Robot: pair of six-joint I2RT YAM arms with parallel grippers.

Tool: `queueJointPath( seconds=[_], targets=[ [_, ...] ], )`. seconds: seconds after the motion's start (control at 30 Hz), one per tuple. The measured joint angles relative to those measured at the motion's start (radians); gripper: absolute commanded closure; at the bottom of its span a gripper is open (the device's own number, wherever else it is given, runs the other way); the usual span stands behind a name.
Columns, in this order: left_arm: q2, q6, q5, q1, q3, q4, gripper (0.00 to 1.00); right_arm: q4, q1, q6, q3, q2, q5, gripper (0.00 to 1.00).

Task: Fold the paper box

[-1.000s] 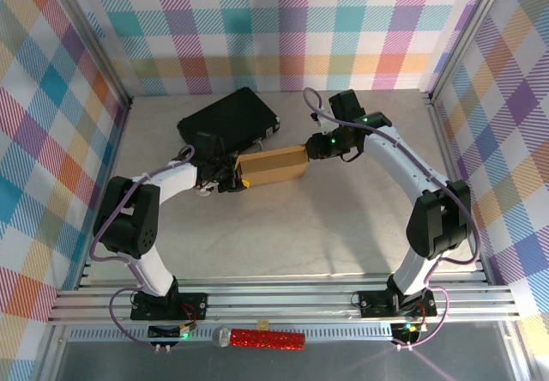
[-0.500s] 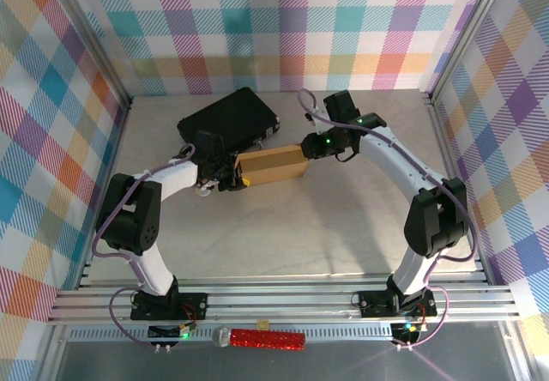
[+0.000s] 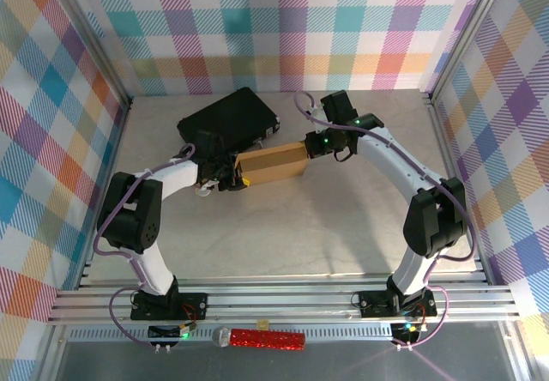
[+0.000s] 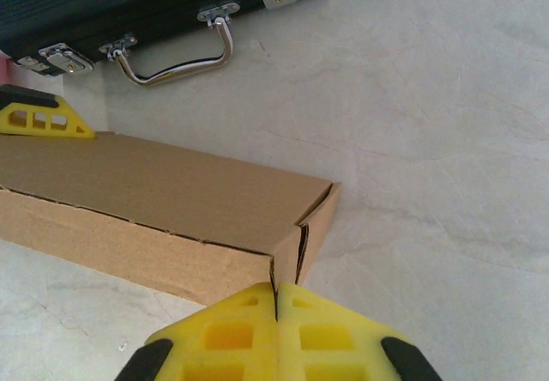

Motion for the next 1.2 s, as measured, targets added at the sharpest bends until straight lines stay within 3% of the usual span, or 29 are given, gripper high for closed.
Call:
queueJointPath(
  seconds=[0.13,0.33,0.53,0.93,1.2],
  targets=[
    [0.004,0.000,0.003,0.005,0.000,0.007,0.51,0.016,0.000,0.001,0.000,0.005,0.004,1.00],
    [0.018,-0.004,0.007,0.014,-0.002,0.036,0.36,0.049,0.006,0.018,-0.005,0.013,0.016,1.00],
    [0.025,-0.002,0.014,0.036,-0.012,0.096,0.34,0.092,0.006,0.031,-0.021,0.017,0.031,1.00],
    [-0.001,0.115,0.011,0.084,-0.019,0.070,0.34,0.132,0.011,0.054,-0.011,0.046,0.039,1.00],
    [-0.117,0.268,-0.047,0.103,-0.003,-0.102,0.40,0.127,0.019,0.075,0.016,0.067,0.049,1.00]
  ],
)
